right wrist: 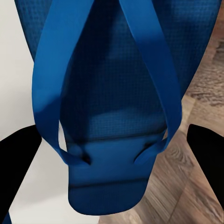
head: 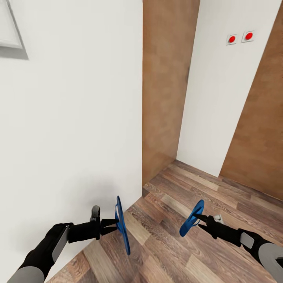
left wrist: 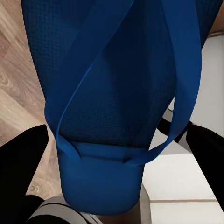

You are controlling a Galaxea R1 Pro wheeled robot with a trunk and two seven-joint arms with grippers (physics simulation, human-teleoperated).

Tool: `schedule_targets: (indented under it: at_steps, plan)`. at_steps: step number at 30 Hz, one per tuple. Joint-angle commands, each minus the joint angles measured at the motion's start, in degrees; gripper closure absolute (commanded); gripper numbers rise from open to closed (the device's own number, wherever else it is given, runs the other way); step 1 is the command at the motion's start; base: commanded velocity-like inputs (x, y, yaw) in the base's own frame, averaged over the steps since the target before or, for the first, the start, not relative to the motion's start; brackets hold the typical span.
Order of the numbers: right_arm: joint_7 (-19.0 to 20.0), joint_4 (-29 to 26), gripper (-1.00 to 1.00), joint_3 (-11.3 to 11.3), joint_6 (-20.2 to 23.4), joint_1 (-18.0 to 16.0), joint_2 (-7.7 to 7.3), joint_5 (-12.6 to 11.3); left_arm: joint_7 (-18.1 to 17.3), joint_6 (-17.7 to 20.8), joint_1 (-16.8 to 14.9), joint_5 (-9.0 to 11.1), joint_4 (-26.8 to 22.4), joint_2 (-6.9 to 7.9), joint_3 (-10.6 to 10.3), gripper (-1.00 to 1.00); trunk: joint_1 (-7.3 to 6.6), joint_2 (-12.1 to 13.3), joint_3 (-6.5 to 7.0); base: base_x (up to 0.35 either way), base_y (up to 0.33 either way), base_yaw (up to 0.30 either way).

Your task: In the bedroom, move the book from the bed onto either nightstand, and place the two sandals side by side next to the bed.

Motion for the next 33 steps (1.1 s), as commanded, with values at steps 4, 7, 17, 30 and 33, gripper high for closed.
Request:
schedule_targets:
  at_steps: [4,7,17,30,33]
  plan:
    - [0.38,0.18,1.0,0.51,0.38,0.12,0.0,-0.57,-0.08,0.38,-0.02,0.08,0.01,-0.05,-0.02,1.0,-0.89,1.58,0.67,0.0,0.0,0.0]
    - [0.39,0.18,1.0,0.53,0.39,0.22,0.03,-0.55,-0.08,0.38,-0.02,0.06,0.01,-0.11,-0.03,1.0,-1.55,2.79,1.21,0.0,0.0,0.0]
    - [0.36,0.18,1.0,0.64,0.31,0.51,0.14,-0.46,-0.08,0.38,0.04,0.11,0.02,-0.14,-0.02,1.0,-1.99,3.59,1.57,0.0,0.0,0.0]
    - [0.3,0.18,1.0,0.64,0.3,0.53,0.17,-0.37,-0.08,0.38,0.24,0.11,0.06,-0.14,0.01,1.0,-1.99,3.59,1.57,0.0,0.0,0.0]
    - [0.32,0.18,1.0,0.64,0.3,0.53,0.17,-0.37,-0.08,0.38,0.26,0.11,0.08,-0.14,-0.01,1.0,-1.99,3.59,1.57,0.0,0.0,0.0]
